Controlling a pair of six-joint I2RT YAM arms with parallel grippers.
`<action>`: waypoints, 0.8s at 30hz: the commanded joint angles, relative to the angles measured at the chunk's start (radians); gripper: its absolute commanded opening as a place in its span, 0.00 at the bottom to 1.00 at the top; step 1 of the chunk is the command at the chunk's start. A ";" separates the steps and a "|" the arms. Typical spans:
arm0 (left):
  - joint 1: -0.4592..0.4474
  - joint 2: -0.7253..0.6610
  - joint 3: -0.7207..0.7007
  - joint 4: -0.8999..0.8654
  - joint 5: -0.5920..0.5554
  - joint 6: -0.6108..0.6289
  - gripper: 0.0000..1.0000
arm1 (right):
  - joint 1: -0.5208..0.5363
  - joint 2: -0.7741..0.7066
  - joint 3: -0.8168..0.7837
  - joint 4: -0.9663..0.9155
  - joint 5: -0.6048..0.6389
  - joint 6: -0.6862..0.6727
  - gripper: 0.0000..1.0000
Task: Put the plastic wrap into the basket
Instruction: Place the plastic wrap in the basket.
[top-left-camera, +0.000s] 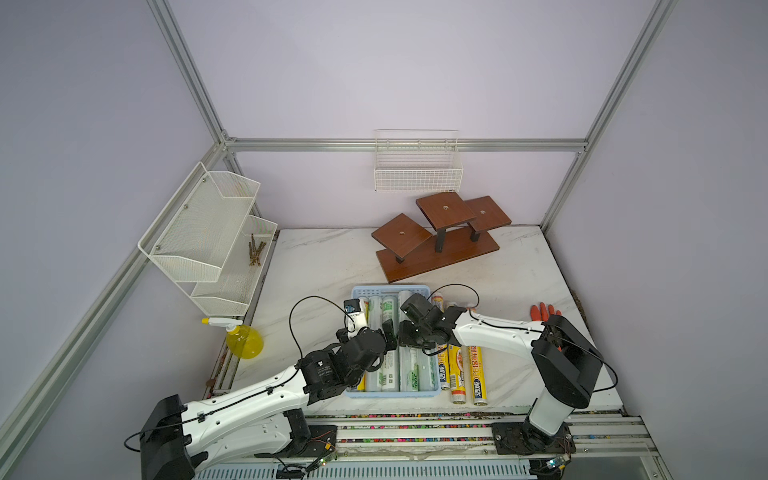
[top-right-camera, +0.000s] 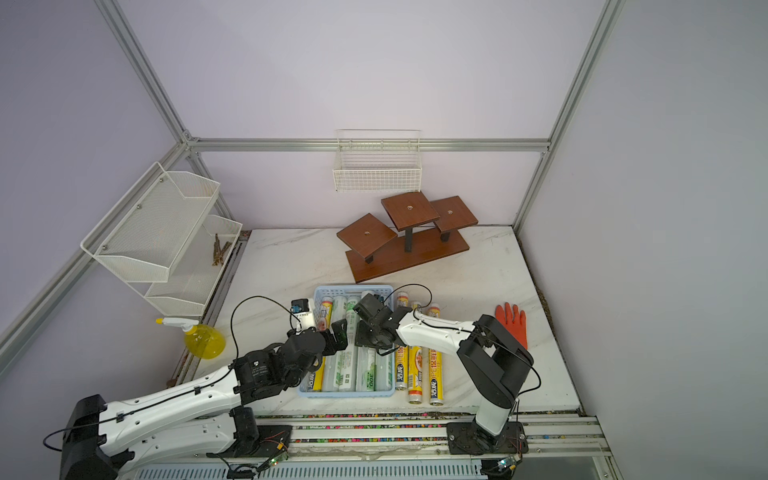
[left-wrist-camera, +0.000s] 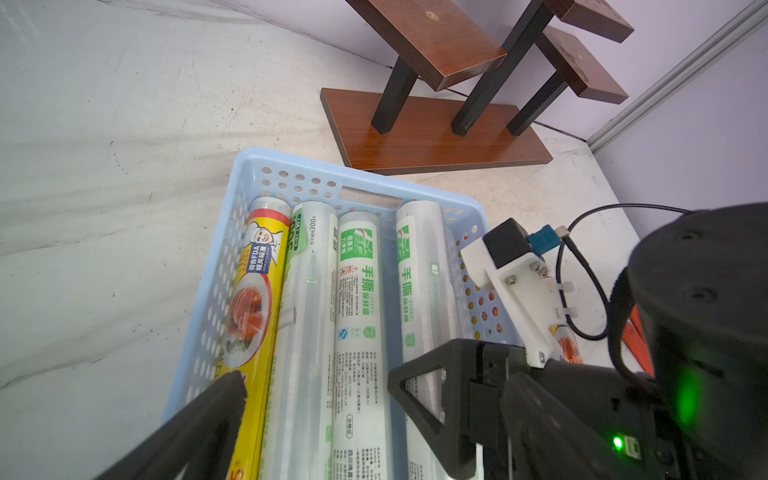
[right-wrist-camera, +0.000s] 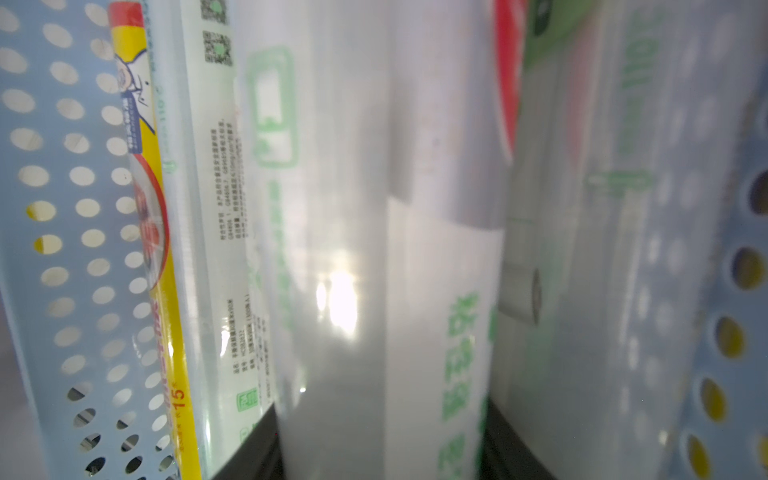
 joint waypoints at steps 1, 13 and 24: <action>0.007 -0.001 0.042 -0.030 0.009 0.026 1.00 | 0.021 0.013 0.028 -0.008 0.021 0.021 0.54; 0.035 0.036 -0.007 -0.050 0.224 0.086 1.00 | 0.036 0.019 0.043 -0.022 0.057 0.033 0.55; 0.126 -0.022 -0.009 -0.168 0.448 0.216 1.00 | 0.041 0.014 0.045 -0.021 0.053 0.027 0.56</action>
